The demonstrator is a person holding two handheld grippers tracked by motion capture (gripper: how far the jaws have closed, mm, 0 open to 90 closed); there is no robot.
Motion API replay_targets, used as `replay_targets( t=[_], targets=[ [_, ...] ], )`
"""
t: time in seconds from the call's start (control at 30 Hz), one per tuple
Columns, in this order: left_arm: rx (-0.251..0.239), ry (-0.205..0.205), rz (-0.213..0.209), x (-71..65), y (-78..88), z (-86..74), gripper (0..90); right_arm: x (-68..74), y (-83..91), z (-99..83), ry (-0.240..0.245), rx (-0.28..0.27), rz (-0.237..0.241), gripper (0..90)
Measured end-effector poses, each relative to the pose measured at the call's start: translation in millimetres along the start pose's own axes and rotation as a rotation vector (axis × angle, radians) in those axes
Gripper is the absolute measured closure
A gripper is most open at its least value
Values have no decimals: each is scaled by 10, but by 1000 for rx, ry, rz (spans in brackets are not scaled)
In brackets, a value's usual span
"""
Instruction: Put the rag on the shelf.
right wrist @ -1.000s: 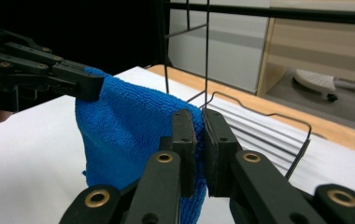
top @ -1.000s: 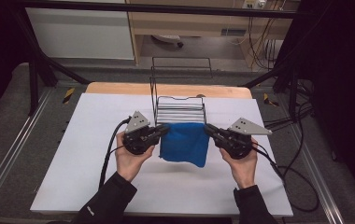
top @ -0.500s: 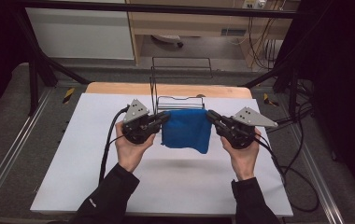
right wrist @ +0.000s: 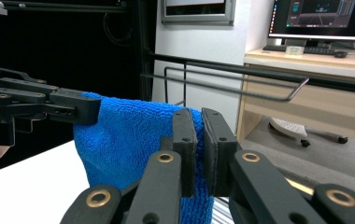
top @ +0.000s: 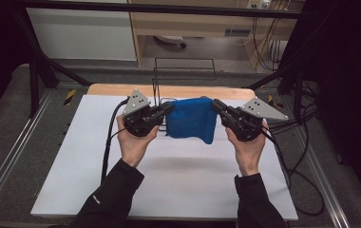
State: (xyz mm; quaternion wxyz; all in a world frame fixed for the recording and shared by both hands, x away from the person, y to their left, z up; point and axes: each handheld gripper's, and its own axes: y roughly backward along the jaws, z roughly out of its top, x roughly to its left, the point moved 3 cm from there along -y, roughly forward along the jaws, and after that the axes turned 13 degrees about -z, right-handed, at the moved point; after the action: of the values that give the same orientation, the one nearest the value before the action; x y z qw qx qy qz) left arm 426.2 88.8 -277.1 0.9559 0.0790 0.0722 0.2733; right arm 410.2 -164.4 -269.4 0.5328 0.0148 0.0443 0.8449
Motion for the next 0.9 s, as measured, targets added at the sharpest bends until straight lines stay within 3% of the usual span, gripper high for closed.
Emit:
replay_targets(
  t=[0.9],
  targets=[
    [-102,-31,18,95,12,507,841,-78,-120,534,22,-94,-28,853]
  ],
)
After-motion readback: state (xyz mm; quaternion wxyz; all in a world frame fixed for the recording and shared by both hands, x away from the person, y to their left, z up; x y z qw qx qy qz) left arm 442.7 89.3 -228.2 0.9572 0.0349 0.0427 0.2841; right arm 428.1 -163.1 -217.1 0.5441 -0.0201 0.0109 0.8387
